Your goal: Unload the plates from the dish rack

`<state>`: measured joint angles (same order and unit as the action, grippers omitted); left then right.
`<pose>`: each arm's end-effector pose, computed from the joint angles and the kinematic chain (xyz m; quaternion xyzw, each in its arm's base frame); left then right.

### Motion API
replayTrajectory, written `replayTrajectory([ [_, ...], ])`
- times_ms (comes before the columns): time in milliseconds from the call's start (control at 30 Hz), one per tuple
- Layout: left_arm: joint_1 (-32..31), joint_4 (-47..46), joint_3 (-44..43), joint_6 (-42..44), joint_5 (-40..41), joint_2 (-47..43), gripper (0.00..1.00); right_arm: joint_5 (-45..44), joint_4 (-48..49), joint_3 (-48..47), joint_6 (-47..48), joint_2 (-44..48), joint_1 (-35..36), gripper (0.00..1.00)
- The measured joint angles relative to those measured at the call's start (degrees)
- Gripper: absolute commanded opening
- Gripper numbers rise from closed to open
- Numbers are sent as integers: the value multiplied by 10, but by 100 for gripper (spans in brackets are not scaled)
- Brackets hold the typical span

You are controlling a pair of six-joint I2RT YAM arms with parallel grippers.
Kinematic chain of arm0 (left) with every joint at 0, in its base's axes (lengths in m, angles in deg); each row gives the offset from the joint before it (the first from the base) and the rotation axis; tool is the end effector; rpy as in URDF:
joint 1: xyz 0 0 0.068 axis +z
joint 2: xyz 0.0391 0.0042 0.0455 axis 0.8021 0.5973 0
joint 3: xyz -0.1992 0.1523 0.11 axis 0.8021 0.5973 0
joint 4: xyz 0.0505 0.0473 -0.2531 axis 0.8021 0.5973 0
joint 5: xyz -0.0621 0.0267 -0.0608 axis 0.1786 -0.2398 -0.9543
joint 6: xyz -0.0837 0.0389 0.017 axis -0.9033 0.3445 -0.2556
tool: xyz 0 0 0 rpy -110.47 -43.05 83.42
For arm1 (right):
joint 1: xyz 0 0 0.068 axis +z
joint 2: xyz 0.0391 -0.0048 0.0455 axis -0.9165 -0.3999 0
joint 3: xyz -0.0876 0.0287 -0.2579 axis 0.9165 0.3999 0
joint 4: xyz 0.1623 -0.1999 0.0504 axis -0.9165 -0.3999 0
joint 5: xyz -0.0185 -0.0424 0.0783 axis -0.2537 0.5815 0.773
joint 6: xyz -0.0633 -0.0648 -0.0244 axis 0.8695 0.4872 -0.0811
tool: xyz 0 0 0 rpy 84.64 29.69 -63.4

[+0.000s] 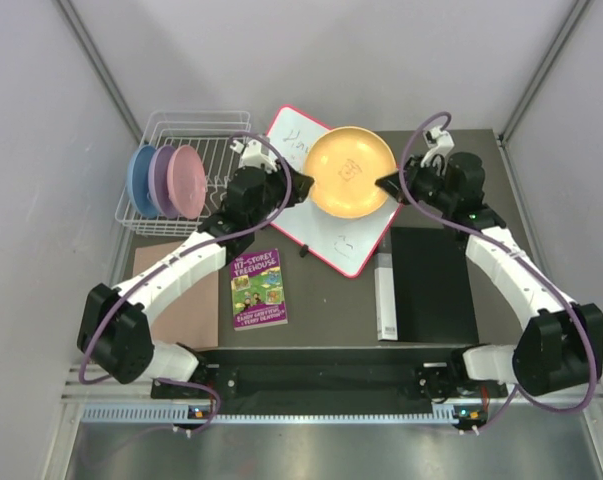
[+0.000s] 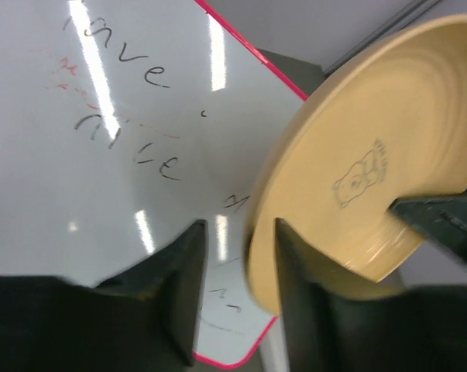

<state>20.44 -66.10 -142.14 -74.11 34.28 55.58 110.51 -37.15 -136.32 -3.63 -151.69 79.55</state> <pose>0.3239 -0.2041 0.3243 -0.0529 0.7638 -0.3576 0.5347 0.3312 0.1178 0.3187 -0.0723 0.7715 0.3738 0.5096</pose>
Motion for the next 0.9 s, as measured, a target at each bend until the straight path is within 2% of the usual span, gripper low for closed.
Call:
replayTrajectory([
  [67, 1, 1, 1, 5, 16, -1, 72, -40, -19, 4, 17, 22, -6, 0],
  [100, 2, 2, 2, 14, 22, -3, 83, -59, -28, 5, 23, 33, -11, 0],
  [133, 2, 3, 4, 22, 33, -8, 86, -81, -40, 6, 27, 50, -21, 1],
  [300, 2, 15, 13, 80, 107, -54, 93, -159, -67, 6, 45, 126, -99, 8],
  [367, 2, 19, 14, 107, 149, -76, 99, -180, -78, 3, 49, 142, -136, 8],
  [433, 2, 22, 14, 134, 190, -94, 99, -197, -90, -4, 51, 143, -172, 6],
  [567, 7, 22, 21, 203, 289, -129, 99, -213, -105, -15, 46, 106, -249, 6],
  [700, 29, 20, 36, 257, 356, -144, 99, -197, -110, -24, 32, 30, -306, 5],
  [900, 80, 23, 64, 279, 383, -143, 99, -132, -116, -77, 15, -129, -345, 6],
])
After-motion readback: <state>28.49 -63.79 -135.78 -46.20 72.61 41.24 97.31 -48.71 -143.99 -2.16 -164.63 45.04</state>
